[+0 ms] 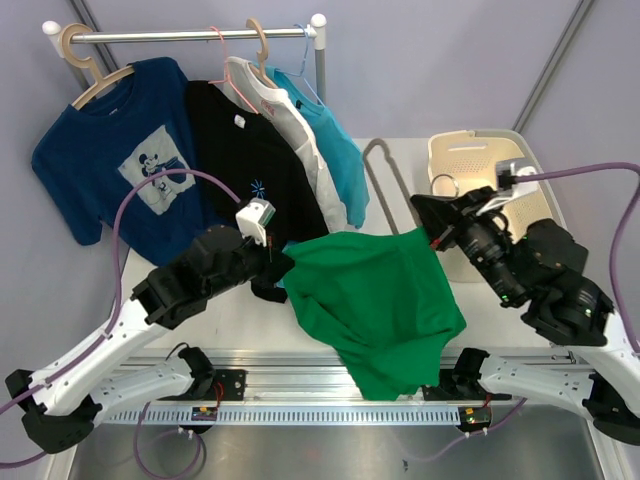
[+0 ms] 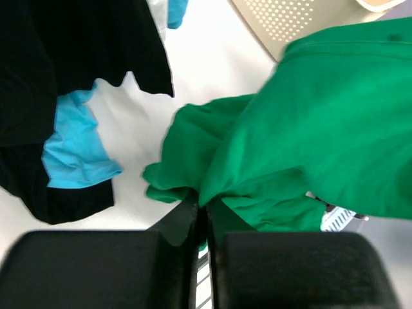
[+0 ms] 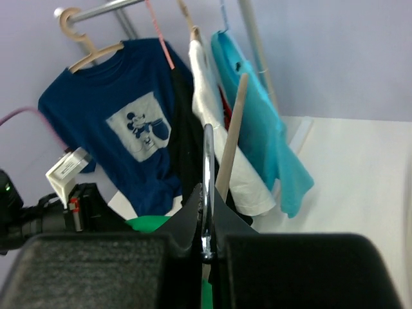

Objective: Remove the t-shirt from the hanger

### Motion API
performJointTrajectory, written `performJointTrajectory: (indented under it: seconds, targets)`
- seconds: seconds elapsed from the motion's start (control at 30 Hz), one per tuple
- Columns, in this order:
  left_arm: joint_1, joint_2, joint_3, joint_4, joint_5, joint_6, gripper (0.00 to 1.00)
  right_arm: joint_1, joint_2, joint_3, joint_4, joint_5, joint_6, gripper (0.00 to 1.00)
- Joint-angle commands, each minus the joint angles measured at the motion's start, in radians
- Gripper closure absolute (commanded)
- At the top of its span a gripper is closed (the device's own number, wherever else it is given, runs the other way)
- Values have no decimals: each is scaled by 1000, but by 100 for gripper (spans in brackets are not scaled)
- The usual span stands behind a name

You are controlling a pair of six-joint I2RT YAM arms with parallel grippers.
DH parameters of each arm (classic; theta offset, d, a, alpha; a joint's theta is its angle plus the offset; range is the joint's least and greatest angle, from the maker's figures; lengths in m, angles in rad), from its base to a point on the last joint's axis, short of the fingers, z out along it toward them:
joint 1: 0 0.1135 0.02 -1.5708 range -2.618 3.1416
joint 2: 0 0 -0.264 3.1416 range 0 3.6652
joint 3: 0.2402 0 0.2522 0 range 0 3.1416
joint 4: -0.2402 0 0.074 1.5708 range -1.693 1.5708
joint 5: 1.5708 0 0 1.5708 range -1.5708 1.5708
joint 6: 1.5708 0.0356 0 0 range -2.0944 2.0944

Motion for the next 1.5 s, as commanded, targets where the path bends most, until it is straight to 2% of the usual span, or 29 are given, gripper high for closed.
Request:
performJointTrajectory:
  seconds: [0.0,0.03,0.07,0.1,0.13,0.2,0.27,0.4,0.47,0.7,0.87,0.97,1.1,1.23,1.37,1.47]
  targets:
    - [4,-16,-10,107,98,35,87,-6,21,-18,127,-86,-52,100]
    - [4,-20,-13,113,136,64,64,-6,20,-30,139,-88,-62,100]
    - [4,-29,-21,118,177,75,52,-5,20,-52,171,-100,-81,100]
    - [4,-37,-22,117,187,84,44,-6,18,-60,184,-112,-90,100]
    - [4,-46,-24,118,193,104,31,-6,20,-66,205,-129,-99,100]
    - [4,-80,-12,115,227,134,19,-5,23,-77,220,-229,-121,100]
    - [4,-120,11,103,270,190,1,-5,17,-84,231,-330,-127,100]
    - [3,-176,118,32,348,257,1,-5,8,-80,141,-546,-98,100]
    - [4,-196,189,-20,341,280,1,-6,6,-93,74,-614,-87,100]
    - [4,-264,297,-117,371,294,1,-5,-3,-181,10,-692,-69,100]
    - [4,-180,321,-153,420,290,1,-5,41,-176,9,-812,-76,100]
    - [4,-74,338,-163,538,302,2,-5,78,-178,38,-876,-76,100]
    - [4,26,326,-166,612,325,15,-5,104,-184,64,-870,-79,100]
    - [4,49,288,-166,621,336,24,-5,119,-184,72,-866,-87,100]
    - [4,56,271,-167,644,331,39,-5,124,-187,75,-843,-90,100]
    - [3,60,274,-175,655,323,41,-6,126,-185,73,-837,-92,100]
